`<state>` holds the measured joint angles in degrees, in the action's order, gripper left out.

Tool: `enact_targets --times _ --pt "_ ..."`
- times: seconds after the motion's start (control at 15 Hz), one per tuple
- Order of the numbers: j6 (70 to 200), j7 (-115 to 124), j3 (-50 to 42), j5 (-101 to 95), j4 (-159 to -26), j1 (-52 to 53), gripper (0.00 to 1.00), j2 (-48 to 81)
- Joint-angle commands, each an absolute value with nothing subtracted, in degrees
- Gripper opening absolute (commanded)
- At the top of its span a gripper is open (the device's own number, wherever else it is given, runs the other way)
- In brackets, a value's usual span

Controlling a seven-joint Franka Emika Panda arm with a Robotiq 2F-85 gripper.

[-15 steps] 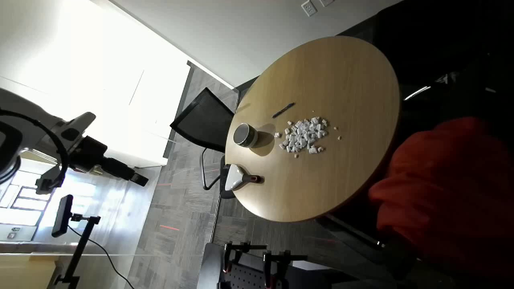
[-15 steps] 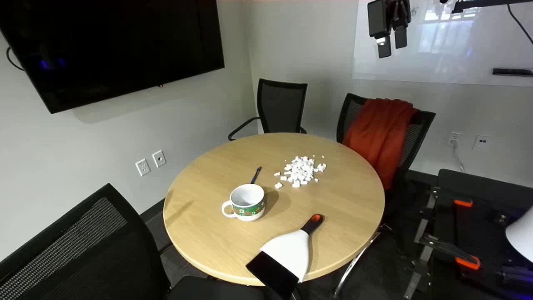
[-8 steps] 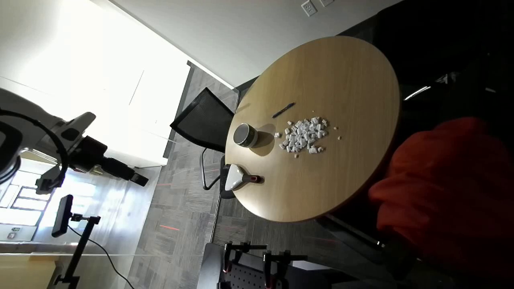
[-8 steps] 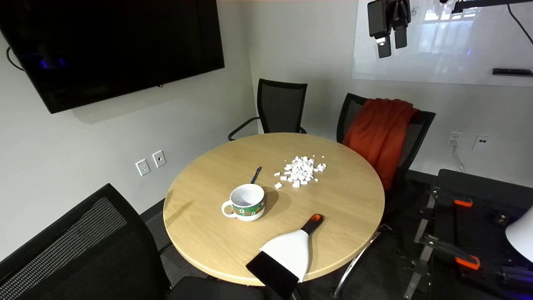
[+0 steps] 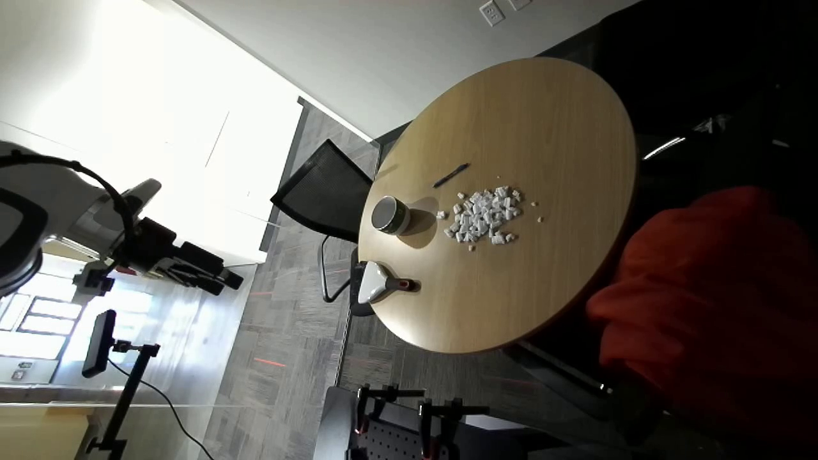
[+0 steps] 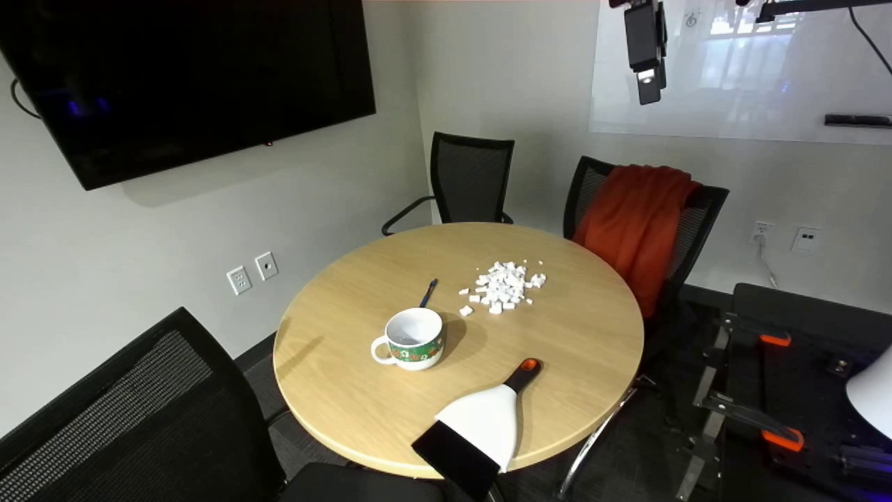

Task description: Use the brush to sweep the contents on the table

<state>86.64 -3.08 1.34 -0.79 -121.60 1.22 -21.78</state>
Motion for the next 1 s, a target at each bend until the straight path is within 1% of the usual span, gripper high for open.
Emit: enact_targets --times 0.0,0.13,0.2,0.27,0.47,0.93 --pt "90.03 -13.61 0.32 -1.50 -122.98 3.17 1.00 -20.05" --pt "89.92 -19.64 0.20 -3.12 -122.94 3.65 1.00 -18.20" --pt "87.64 -20.16 0.98 -7.05 -122.12 3.27 1.00 -17.32" --pt "88.71 -17.12 0.62 -3.67 -122.71 3.20 1.00 -18.67" --pt "88.71 -18.92 0.64 -6.25 -122.72 3.29 1.00 -17.10" --pt "93.17 -40.64 -3.22 6.49 -124.76 5.35 1.00 -16.11"
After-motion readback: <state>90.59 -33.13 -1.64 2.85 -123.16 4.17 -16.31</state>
